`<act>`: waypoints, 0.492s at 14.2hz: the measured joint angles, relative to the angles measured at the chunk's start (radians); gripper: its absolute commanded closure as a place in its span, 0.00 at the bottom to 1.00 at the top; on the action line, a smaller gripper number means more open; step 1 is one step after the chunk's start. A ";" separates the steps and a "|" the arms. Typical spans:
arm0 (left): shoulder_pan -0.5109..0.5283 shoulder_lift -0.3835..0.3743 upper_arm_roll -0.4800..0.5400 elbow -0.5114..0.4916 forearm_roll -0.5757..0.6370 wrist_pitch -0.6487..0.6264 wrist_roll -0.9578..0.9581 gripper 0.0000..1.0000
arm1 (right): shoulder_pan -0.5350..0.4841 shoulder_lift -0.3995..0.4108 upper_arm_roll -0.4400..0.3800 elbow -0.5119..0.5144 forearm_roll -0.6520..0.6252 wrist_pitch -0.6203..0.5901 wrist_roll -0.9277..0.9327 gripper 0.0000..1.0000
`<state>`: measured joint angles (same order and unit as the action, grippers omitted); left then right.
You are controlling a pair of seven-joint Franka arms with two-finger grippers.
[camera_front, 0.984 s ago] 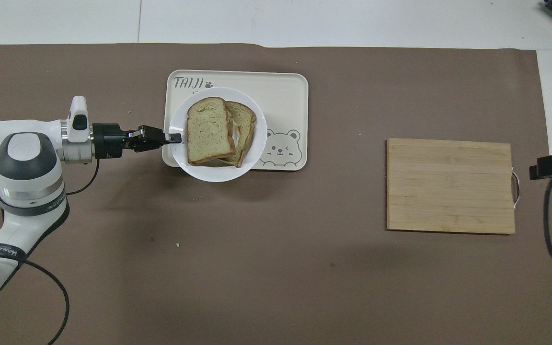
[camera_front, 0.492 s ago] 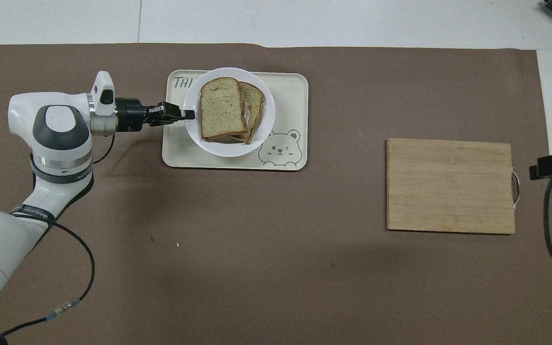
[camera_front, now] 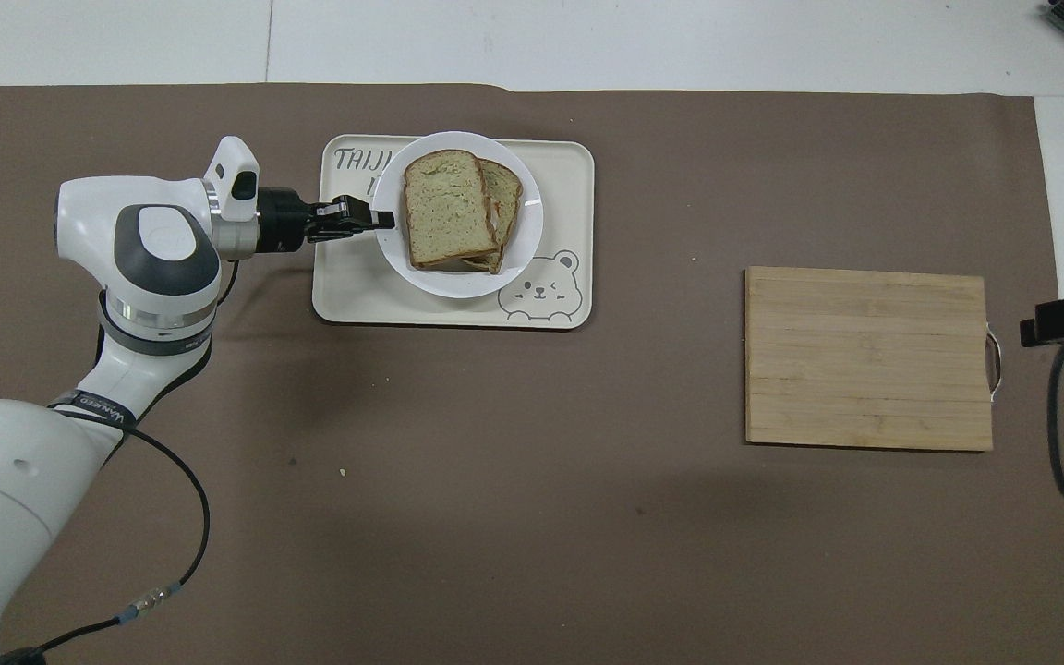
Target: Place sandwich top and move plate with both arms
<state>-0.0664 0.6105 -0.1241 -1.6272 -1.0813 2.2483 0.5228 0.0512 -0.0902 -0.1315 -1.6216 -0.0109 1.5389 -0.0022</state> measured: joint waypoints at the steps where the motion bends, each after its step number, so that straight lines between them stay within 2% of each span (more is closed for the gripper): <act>1: -0.001 0.000 0.000 0.003 0.023 0.000 -0.018 0.43 | 0.000 0.000 0.000 0.000 0.000 0.000 0.000 0.00; 2: -0.002 0.000 0.001 0.004 0.065 0.004 -0.039 0.35 | 0.000 0.000 0.000 0.000 0.000 0.000 0.000 0.00; 3: -0.004 0.000 0.002 0.005 0.116 0.018 -0.072 0.34 | 0.000 0.000 0.000 0.000 0.000 0.000 0.000 0.00; 4: -0.006 -0.001 0.002 0.011 0.166 0.036 -0.124 0.28 | 0.000 0.000 0.000 0.000 0.000 0.000 0.000 0.00; 6: -0.009 -0.013 0.002 0.032 0.333 0.049 -0.272 0.03 | 0.000 0.000 0.000 0.000 0.000 0.000 0.000 0.00; 7: -0.009 -0.027 0.001 0.044 0.450 0.050 -0.337 0.00 | 0.000 0.000 0.000 0.000 0.000 0.000 0.000 0.00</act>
<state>-0.0757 0.5832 -0.1233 -1.5829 -0.6316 2.2985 0.1862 0.0512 -0.0902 -0.1315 -1.6216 -0.0109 1.5389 -0.0022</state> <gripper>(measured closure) 0.256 0.000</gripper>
